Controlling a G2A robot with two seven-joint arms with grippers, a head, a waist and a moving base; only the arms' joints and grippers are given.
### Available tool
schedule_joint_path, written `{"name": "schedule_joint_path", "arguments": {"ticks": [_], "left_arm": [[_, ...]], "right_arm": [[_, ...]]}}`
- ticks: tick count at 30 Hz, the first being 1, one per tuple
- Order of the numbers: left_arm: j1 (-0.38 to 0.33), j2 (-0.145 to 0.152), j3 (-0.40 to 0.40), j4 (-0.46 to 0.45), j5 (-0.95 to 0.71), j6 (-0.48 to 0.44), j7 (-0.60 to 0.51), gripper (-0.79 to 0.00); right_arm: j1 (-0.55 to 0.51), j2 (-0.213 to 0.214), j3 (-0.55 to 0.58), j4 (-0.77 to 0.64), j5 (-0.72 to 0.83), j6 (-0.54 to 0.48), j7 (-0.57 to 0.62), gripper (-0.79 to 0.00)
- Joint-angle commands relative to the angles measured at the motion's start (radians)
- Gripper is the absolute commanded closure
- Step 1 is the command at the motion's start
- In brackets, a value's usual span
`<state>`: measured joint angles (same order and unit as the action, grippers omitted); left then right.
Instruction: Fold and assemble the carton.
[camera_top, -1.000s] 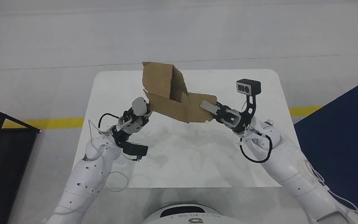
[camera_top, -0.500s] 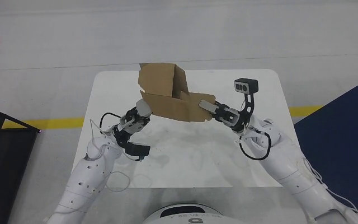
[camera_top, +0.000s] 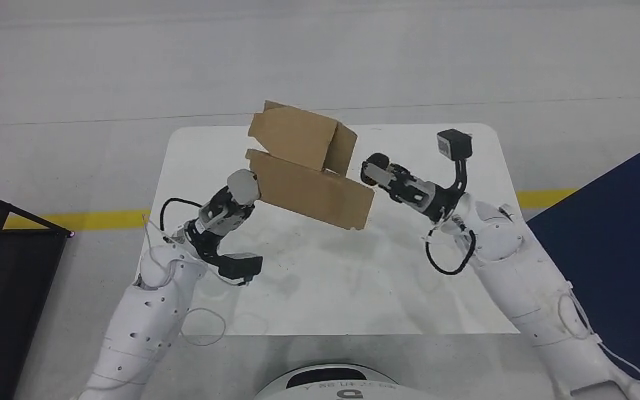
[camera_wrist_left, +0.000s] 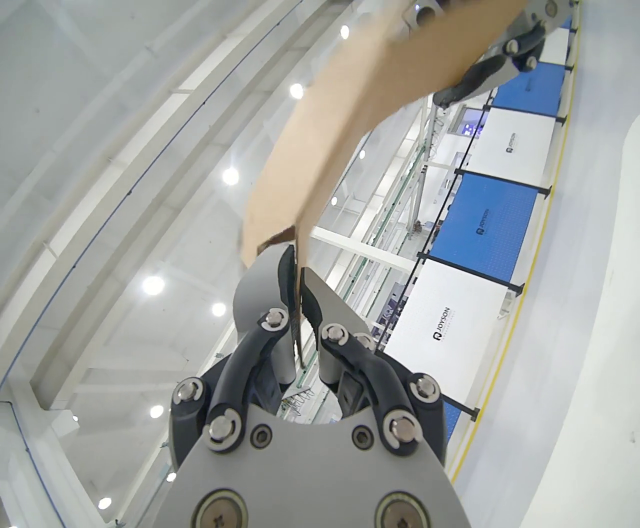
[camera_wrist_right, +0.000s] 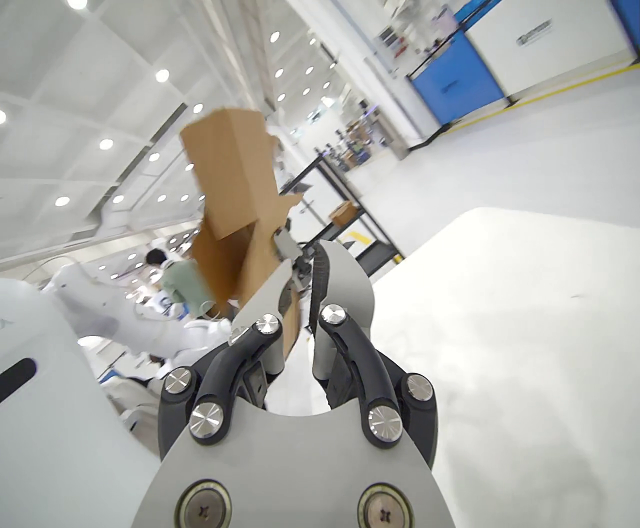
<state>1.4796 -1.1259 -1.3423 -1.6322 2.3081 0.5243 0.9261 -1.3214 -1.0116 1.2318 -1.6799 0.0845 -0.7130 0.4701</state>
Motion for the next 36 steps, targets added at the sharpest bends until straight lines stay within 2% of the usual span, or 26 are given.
{"name": "schedule_joint_path", "arguments": {"ticks": [1, 5, 9, 11, 19, 22, 27, 36], "left_arm": [[0.007, 0.004, -0.019, -0.019, 0.088, 0.002, -0.031, 0.0], [0.01, 0.008, -0.031, -0.053, 0.181, -0.017, -0.071, 0.0], [0.006, 0.008, -0.022, -0.076, 0.235, -0.023, -0.106, 0.0], [0.003, 0.007, -0.017, -0.079, 0.241, -0.024, -0.117, 0.0], [0.001, 0.008, -0.01, -0.031, 0.35, -0.024, -0.17, 0.0], [0.002, 0.008, -0.004, -0.01, 0.425, -0.018, -0.211, 0.0], [-0.002, 0.003, 0.024, 0.013, 0.462, 0.001, -0.253, 0.0], [-0.001, 0.003, 0.032, 0.012, 0.457, 0.031, -0.261, 0.0]], "right_arm": [[-0.044, 0.004, 0.052, -0.039, -0.036, -0.005, -0.057, -0.785], [-0.103, 0.009, 0.087, -0.11, -0.046, -0.018, -0.066, -0.785], [-0.123, 0.006, 0.031, -0.151, 0.18, -0.057, 0.002, -0.785], [-0.111, 0.005, 0.017, -0.135, 0.265, -0.029, 0.026, -0.785], [-0.112, 0.005, 0.016, -0.137, 0.269, -0.026, 0.023, -0.785], [-0.124, 0.002, -0.001, -0.14, 0.291, 0.055, 0.024, -0.785], [-0.094, -0.001, -0.052, -0.105, 0.402, 0.204, 0.149, -0.785], [-0.039, -0.021, -0.094, -0.019, 0.529, 0.272, 0.175, -0.773]]}}
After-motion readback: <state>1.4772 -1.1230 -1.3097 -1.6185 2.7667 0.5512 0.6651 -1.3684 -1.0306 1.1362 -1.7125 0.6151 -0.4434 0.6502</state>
